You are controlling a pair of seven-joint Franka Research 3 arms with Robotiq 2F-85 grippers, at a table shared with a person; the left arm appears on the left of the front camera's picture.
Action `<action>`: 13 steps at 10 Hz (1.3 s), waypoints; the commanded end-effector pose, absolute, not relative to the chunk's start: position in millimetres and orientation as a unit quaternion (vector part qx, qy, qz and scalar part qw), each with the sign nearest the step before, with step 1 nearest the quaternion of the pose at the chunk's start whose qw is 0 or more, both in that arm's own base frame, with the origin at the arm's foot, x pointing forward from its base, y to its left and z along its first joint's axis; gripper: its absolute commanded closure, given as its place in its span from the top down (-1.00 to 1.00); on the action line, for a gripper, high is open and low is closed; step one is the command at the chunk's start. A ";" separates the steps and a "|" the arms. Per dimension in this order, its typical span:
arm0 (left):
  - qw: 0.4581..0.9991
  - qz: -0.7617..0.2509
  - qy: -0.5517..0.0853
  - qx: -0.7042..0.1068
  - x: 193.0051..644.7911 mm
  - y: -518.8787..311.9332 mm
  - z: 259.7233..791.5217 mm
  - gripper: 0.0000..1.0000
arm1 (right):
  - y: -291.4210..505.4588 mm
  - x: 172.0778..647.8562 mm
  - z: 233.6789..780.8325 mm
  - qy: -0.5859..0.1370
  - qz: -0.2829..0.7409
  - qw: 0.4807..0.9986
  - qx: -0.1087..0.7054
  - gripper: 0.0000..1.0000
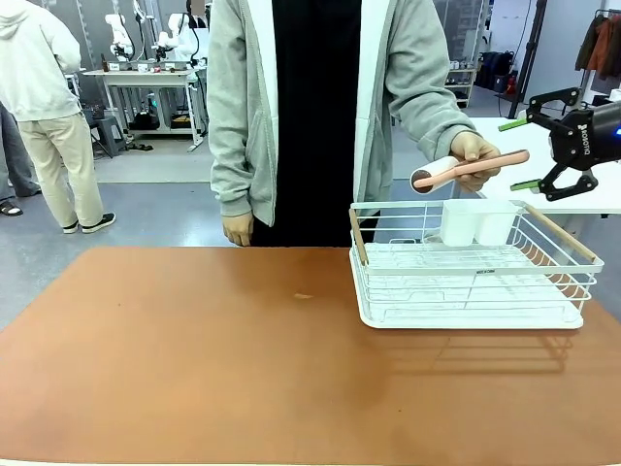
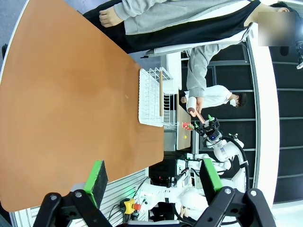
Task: Clean the table.
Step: Pick up the Lint Roller when the human hands it over.
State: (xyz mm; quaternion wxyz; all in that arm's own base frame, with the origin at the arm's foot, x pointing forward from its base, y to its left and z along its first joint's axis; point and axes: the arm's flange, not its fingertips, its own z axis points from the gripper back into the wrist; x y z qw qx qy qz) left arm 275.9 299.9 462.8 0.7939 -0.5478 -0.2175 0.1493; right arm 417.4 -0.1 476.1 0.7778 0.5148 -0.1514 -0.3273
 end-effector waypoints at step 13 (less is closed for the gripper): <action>0.788 0.141 -0.227 -0.555 273.1 300.1 465.3 1.00 | 9.9 434.6 462.5 -0.172 -0.311 0.783 0.511 -0.31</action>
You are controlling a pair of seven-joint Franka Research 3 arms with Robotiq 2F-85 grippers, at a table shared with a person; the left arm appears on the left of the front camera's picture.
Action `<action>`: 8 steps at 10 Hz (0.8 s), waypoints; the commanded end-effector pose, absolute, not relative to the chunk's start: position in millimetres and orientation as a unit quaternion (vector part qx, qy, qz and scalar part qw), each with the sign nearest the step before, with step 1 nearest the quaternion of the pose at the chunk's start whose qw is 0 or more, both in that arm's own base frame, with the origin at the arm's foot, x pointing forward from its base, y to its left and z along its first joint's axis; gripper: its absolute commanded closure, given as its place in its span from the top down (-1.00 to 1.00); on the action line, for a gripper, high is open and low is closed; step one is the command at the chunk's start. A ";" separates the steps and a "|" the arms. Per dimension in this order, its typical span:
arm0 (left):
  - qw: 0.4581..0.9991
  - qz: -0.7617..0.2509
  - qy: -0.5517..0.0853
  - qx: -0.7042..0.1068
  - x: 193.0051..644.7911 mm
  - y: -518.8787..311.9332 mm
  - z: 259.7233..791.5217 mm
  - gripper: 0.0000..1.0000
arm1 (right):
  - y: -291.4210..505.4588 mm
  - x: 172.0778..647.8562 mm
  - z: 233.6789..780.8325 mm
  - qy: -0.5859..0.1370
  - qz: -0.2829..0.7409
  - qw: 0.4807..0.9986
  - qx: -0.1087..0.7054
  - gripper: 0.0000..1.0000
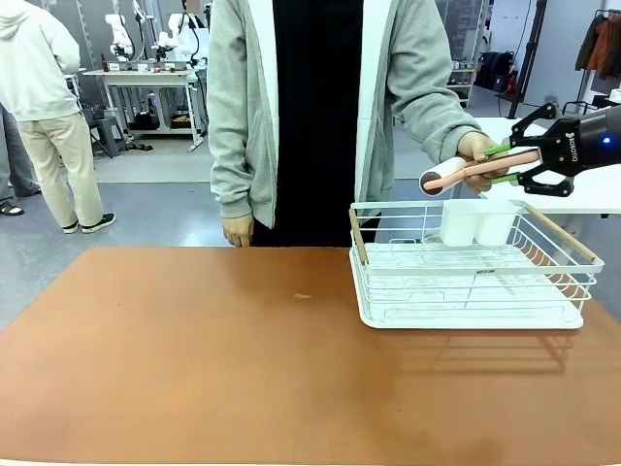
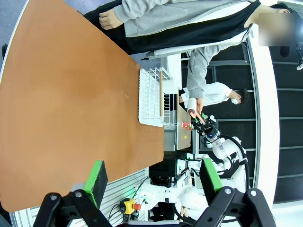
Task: Clean the table.
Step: Pick up the Lint Roller when the human hands it over.
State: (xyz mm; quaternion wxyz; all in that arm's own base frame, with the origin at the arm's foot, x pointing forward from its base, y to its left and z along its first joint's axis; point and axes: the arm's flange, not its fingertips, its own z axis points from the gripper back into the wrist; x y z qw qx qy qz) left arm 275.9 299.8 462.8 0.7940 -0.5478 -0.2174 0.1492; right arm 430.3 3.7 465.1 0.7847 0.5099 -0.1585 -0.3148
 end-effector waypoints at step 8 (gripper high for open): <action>0.788 0.141 -0.227 -0.555 273.1 300.1 465.3 1.00 | 3.7 430.3 465.0 -0.159 -0.315 0.785 0.510 -0.99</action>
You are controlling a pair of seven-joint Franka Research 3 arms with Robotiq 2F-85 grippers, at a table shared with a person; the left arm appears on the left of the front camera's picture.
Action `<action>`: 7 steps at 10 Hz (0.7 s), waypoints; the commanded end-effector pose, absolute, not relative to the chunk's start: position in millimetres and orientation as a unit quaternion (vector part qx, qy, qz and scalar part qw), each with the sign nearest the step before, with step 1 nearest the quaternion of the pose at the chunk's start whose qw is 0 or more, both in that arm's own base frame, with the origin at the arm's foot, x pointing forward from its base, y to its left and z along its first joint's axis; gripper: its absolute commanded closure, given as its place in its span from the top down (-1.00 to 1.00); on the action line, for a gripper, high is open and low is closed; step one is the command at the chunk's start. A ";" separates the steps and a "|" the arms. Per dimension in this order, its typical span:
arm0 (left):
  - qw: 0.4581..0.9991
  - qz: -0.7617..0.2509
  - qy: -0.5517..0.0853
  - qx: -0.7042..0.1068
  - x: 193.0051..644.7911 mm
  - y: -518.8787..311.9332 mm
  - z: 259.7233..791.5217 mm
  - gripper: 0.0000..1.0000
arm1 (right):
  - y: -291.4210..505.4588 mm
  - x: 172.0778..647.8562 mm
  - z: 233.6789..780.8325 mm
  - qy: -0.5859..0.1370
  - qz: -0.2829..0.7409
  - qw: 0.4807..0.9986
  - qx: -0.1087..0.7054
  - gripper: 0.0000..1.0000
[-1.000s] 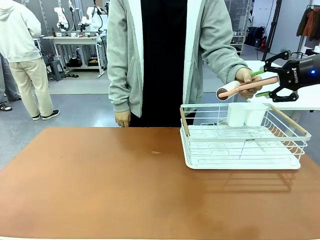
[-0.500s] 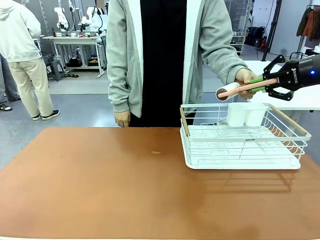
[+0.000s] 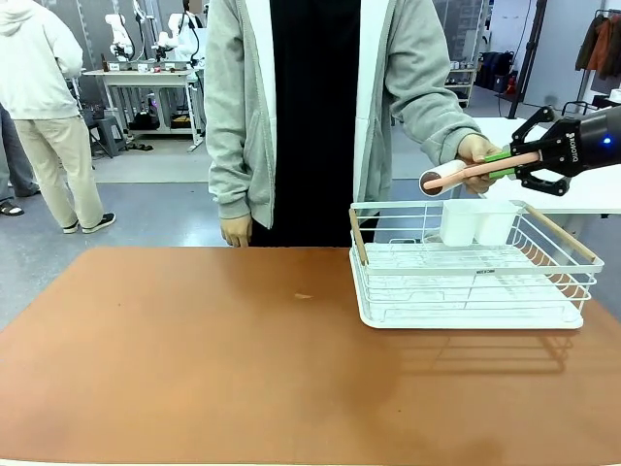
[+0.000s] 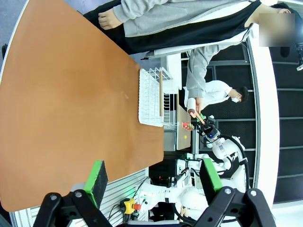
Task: Clean the table.
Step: Pick up the Lint Roller when the human hands it over.
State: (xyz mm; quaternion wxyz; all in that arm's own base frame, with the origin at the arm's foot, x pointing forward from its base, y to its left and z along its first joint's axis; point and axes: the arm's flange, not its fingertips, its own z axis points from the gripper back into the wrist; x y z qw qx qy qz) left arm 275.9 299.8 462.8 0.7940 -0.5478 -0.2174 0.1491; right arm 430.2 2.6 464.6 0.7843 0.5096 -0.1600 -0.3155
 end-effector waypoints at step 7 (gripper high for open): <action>0.788 0.141 -0.227 -0.555 273.1 300.1 465.3 1.00 | 3.7 430.3 465.0 -0.159 -0.315 0.785 0.510 -0.99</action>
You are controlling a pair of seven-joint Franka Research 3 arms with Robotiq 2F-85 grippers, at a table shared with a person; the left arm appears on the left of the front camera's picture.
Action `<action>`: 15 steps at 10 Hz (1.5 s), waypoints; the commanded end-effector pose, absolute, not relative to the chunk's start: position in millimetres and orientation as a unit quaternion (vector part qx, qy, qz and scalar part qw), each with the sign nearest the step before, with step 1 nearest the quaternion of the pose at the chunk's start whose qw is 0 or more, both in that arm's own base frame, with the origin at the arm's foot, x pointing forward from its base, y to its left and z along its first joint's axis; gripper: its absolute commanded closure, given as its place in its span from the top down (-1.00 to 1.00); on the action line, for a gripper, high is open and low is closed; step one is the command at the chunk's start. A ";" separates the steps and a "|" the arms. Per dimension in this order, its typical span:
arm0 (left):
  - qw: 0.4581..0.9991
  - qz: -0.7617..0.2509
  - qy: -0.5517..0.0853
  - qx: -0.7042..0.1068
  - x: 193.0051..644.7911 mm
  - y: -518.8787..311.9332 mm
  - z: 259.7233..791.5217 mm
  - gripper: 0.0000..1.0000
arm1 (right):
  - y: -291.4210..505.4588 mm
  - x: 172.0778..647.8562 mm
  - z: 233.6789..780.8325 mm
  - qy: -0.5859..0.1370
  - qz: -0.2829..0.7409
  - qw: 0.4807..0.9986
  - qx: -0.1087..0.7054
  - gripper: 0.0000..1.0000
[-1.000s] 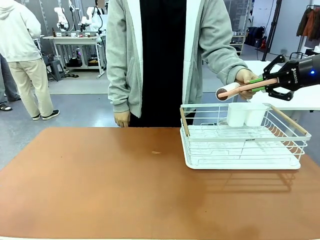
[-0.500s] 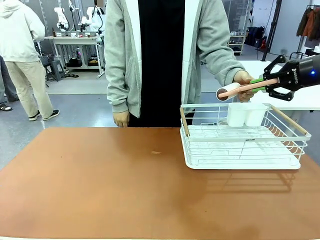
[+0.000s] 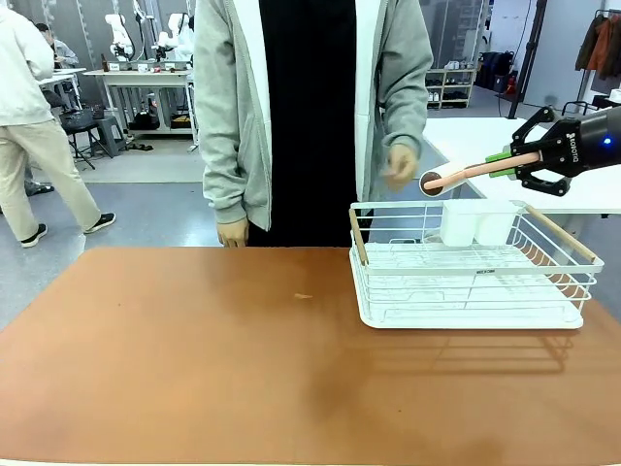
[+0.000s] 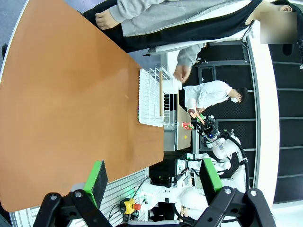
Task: Clean the table.
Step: Clean the table with the Lint Roller when the human lifts the Dish drying rack.
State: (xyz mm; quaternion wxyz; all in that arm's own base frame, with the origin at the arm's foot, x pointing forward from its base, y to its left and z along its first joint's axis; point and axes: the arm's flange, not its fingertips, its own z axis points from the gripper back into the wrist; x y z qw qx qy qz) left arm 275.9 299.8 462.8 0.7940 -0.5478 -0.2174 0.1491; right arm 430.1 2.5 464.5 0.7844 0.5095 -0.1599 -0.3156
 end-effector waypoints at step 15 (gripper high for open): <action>0.788 0.141 -0.227 -0.555 273.1 300.1 465.3 1.00 | 3.7 430.3 465.0 -0.159 -0.315 0.785 0.510 -0.99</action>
